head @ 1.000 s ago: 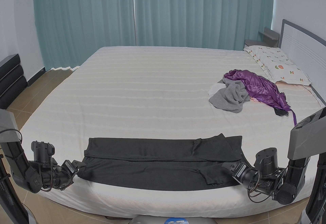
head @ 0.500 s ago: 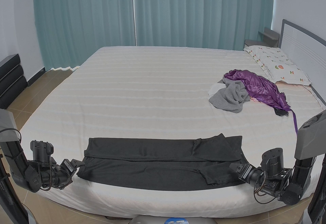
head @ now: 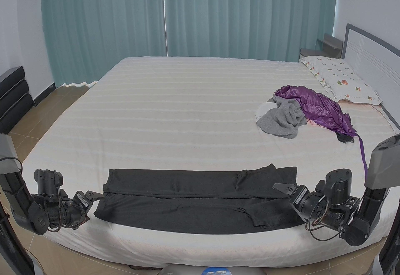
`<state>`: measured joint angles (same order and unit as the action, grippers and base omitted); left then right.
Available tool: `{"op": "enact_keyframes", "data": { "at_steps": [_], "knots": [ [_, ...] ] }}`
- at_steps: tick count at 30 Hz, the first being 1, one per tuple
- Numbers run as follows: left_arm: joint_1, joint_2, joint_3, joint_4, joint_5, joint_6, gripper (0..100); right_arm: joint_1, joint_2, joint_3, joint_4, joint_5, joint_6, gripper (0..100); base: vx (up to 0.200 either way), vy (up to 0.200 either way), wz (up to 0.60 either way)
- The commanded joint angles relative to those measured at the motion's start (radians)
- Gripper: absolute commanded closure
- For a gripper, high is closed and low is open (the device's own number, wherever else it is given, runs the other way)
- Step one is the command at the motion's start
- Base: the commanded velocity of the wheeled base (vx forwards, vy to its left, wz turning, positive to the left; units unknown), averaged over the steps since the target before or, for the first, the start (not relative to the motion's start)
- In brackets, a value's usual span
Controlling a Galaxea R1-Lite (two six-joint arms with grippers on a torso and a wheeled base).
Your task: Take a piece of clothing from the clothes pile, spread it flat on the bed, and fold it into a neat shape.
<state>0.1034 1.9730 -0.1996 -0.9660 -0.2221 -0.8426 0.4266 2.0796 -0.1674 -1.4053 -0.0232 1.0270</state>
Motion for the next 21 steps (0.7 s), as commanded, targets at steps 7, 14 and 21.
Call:
{"op": "enact_keyframes", "data": {
  "at_steps": [7,14,21],
  "knots": [
    [0.007,-0.011,-0.02,0.0,-0.006,-0.004,0,-0.049,0.2,-0.032,-0.015,0.025,0.002,0,0.0,0.0,0.0],
    [0.006,-0.036,-0.037,0.001,-0.006,-0.004,0,-0.063,0.168,-0.014,-0.101,0.026,0.016,0,0.0,0.0,0.0],
    [-0.002,-0.02,-0.176,0.032,-0.006,-0.004,0,-0.127,0.105,0.006,-0.161,0.045,0.056,0,0.0,0.0,0.0]
  ]
}}
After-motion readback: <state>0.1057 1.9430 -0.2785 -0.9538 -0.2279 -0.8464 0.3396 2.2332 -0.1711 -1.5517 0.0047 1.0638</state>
